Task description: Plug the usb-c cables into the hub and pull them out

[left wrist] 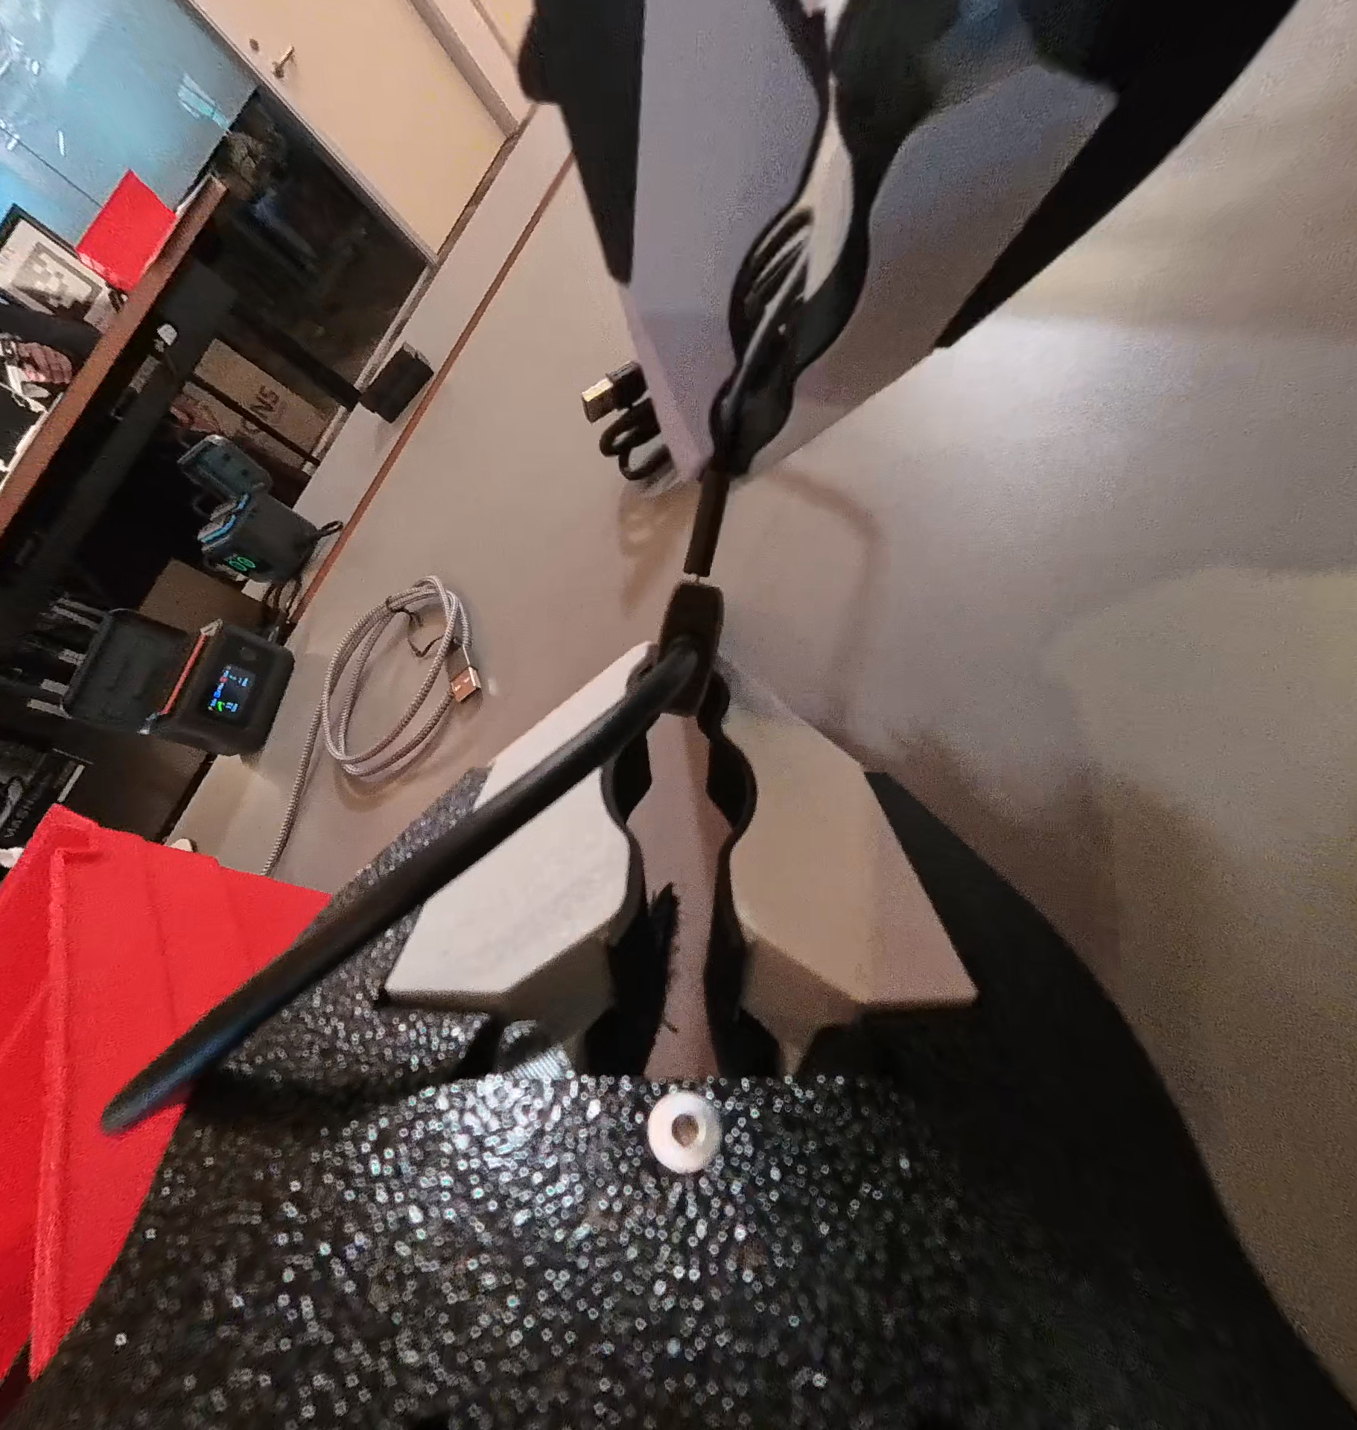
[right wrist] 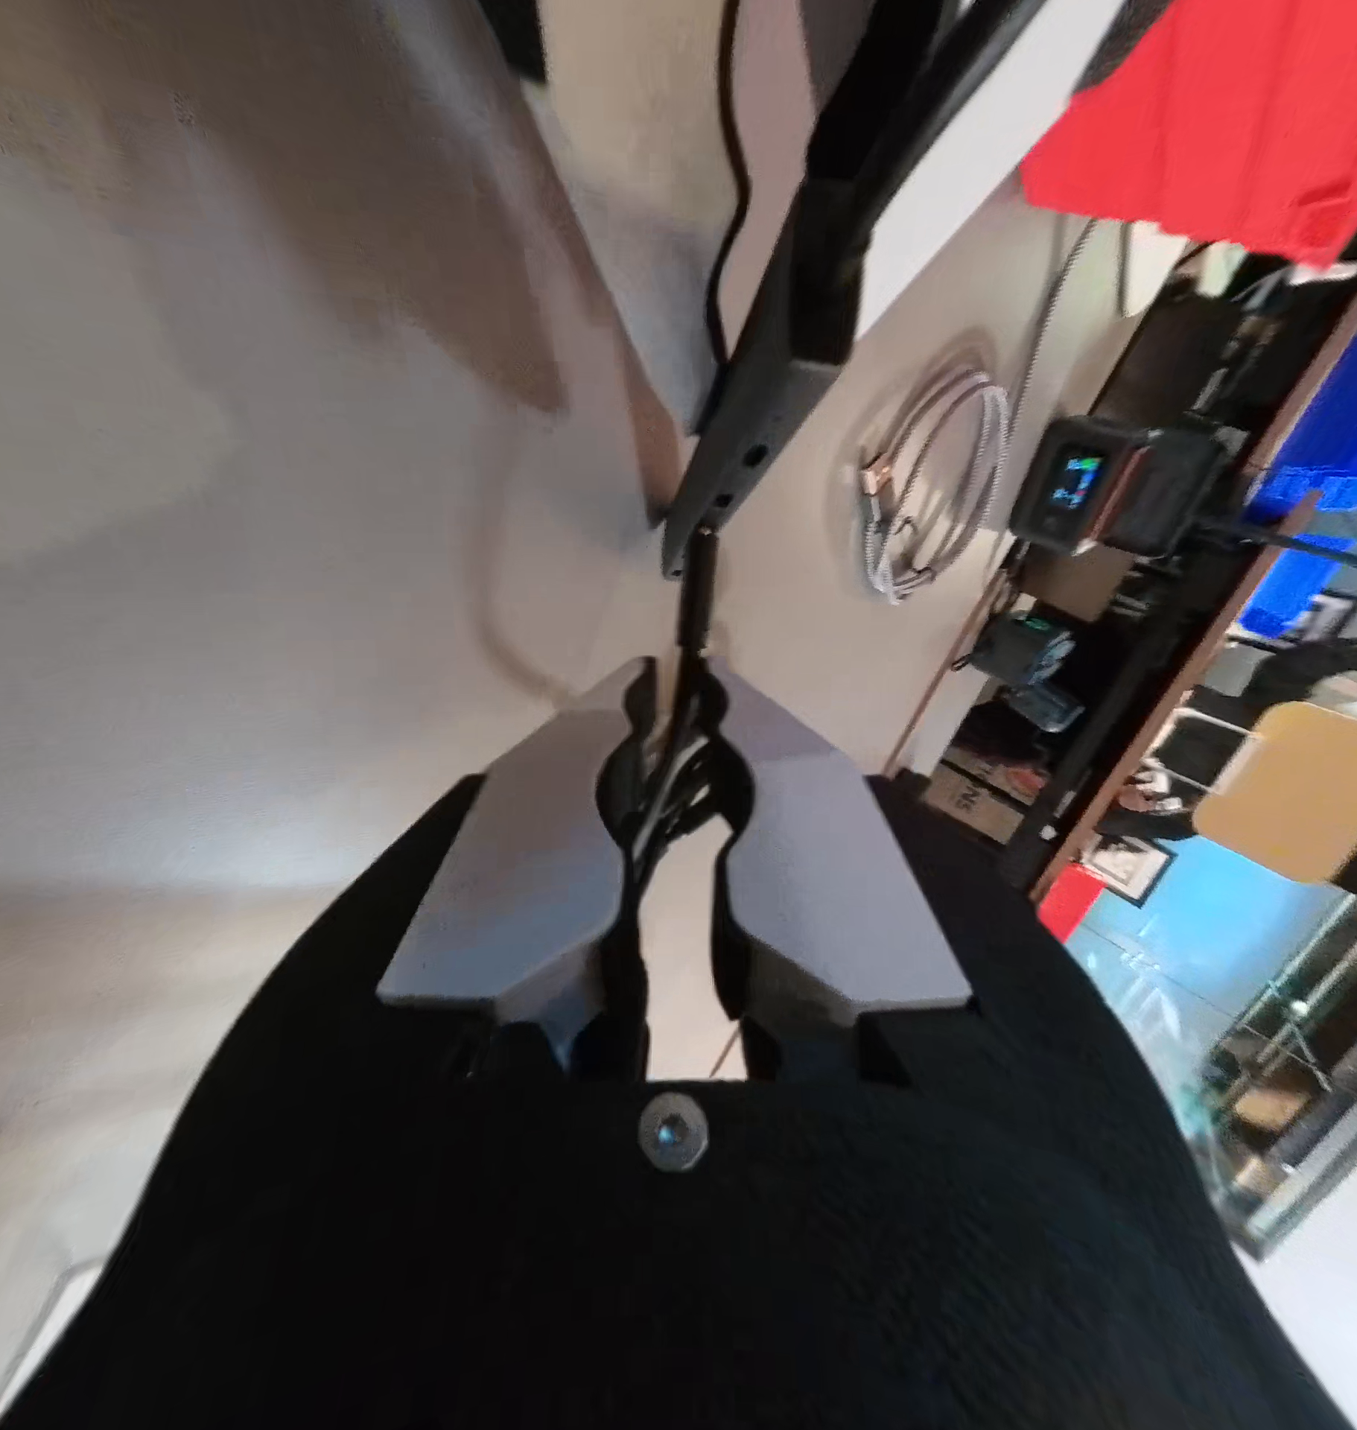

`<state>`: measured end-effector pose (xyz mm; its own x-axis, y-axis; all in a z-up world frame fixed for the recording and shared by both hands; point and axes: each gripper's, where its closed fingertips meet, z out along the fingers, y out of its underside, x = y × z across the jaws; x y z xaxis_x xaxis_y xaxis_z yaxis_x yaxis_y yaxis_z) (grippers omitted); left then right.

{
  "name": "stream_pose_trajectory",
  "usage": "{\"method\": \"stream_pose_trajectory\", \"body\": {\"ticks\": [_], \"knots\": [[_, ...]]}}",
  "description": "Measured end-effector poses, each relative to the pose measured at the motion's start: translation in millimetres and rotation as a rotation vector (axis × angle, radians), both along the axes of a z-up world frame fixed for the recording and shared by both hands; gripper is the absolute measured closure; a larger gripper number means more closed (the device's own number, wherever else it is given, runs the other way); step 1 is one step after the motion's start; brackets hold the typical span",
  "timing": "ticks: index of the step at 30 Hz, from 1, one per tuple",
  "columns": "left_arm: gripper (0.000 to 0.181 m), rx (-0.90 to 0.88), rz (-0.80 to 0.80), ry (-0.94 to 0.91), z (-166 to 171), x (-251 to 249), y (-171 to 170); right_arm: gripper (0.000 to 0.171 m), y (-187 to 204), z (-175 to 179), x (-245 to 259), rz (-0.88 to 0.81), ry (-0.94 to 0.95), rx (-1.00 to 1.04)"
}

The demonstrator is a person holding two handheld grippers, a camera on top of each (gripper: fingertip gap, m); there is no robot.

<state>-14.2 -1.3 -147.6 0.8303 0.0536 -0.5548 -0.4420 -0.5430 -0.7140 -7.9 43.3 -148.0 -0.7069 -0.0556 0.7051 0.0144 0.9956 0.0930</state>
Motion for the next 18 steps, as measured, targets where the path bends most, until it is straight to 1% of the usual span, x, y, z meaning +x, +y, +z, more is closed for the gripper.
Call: {"method": "stream_pose_trajectory", "body": {"ticks": [1, 9, 13, 15, 17, 18], "knots": [[0.175, -0.001, -0.006, 0.009, -0.3, 0.8, -0.3, 0.168, -1.2, 1.5, -0.5, 0.020, 0.018, 0.004], [0.175, -0.004, -0.036, 0.049, -0.7, 3.6, 0.6, 0.171, -5.0, 1.6, 3.3, 0.003, 0.014, -0.061], [0.175, 0.006, -0.044, 0.038, -0.2, 2.7, 1.7, 0.171, -6.0, -1.7, 4.4, -0.011, 0.013, -0.103], [0.175, 0.031, -0.022, 0.011, 0.1, 0.1, 3.2, 0.170, -6.3, -7.3, 7.6, -0.019, -0.052, -0.143], [0.175, 0.057, -0.018, -0.002, 0.8, 1.8, 6.3, 0.168, -2.0, -5.2, 10.8, -0.050, -0.173, -0.181], [0.170, 0.057, -0.008, 0.019, 1.1, 2.0, 7.2, 0.167, 2.1, 0.5, 12.2, -0.089, -0.248, -0.214]]}}
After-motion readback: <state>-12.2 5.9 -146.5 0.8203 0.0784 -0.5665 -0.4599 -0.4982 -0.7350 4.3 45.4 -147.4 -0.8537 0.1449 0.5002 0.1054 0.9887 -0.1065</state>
